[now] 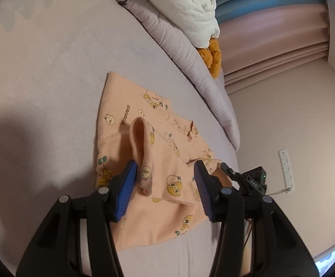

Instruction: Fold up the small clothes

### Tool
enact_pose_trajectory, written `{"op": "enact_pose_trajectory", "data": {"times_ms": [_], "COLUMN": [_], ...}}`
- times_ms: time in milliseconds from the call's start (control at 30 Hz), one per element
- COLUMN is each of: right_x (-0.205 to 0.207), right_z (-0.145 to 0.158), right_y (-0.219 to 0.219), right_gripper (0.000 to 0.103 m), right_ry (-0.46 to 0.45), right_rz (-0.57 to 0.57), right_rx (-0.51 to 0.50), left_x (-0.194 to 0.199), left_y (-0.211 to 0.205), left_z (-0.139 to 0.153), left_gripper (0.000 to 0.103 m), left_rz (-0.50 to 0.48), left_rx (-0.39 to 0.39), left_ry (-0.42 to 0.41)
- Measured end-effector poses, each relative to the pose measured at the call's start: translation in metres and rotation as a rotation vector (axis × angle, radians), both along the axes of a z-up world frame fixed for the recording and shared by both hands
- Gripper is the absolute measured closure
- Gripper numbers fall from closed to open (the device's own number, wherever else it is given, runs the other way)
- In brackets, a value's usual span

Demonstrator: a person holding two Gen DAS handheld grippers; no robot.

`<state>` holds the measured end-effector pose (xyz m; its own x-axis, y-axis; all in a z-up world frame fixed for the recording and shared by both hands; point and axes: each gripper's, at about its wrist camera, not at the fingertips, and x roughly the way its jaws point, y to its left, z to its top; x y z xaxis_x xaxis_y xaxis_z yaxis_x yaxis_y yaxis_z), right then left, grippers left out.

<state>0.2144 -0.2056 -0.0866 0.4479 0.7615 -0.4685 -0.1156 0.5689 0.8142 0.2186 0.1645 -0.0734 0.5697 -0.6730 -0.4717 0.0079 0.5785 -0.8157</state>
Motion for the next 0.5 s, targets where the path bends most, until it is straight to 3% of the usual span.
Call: {"op": "enact_pose_trajectory", "data": {"times_ms": [500], "right_x": [0.0001], "right_z": [-0.0026], "right_y": [-0.0011], "right_gripper": [0.079], "right_ry": [0.001], "right_rz": [0.005], "right_rx": [-0.001], "left_x": [-0.0007], "left_y": [-0.003], "left_z": [0.0027], "left_gripper": [0.053], "left_rz": [-0.009], "left_rx": [0.024], "left_ry": [0.027]}}
